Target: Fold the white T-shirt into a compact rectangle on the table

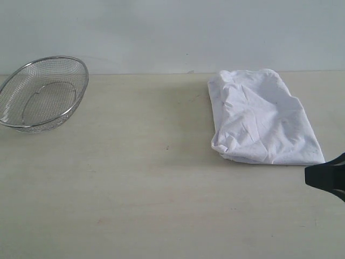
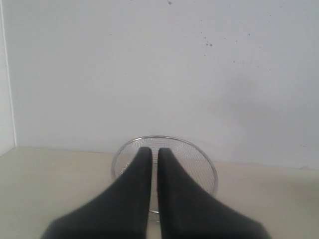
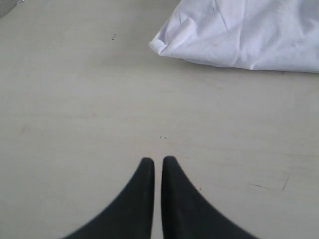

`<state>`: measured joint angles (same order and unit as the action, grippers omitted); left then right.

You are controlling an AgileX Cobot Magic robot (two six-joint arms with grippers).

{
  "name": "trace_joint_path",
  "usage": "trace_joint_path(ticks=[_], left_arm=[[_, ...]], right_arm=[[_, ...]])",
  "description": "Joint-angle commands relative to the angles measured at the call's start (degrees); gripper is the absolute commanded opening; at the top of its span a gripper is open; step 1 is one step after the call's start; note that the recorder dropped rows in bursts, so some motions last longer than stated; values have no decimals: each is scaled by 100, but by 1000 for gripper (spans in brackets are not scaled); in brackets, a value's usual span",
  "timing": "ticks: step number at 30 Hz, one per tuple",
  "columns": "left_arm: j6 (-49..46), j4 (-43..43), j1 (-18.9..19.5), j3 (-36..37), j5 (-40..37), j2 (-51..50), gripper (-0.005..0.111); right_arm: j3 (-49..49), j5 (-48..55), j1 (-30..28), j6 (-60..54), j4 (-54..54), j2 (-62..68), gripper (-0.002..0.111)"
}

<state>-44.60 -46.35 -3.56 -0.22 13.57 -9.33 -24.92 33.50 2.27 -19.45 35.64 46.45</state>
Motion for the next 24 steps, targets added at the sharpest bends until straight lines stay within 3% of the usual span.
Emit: trace_joint_path(ticks=[1,8,10,12,15,16,24], left_arm=[[-58,38,183,22,-364,82,5],[-390,38,183,22,-980,82,5],[-267,460,183,22,-1180,65,5],[461,1560,183,22,-1263,-13,5],[2675,3873,183,22,-1635,-69,5],[3257,4279,183,22,-1815,-69,5],[4177,4099,183,22,-2576,-69,5]], right_arm=[[27,-27,14,-22,-4,-51,1],[27,-27,14,-22,-4,-51,1],[27,-27,14,-22,-4,-51,1],[27,-27,14,-22,-4,-51,1],[27,-27,14,-9,-4,-51,1],[27,-27,14,-9,-4,-51,1],[27,-27,14,-9,-4,-51,1]])
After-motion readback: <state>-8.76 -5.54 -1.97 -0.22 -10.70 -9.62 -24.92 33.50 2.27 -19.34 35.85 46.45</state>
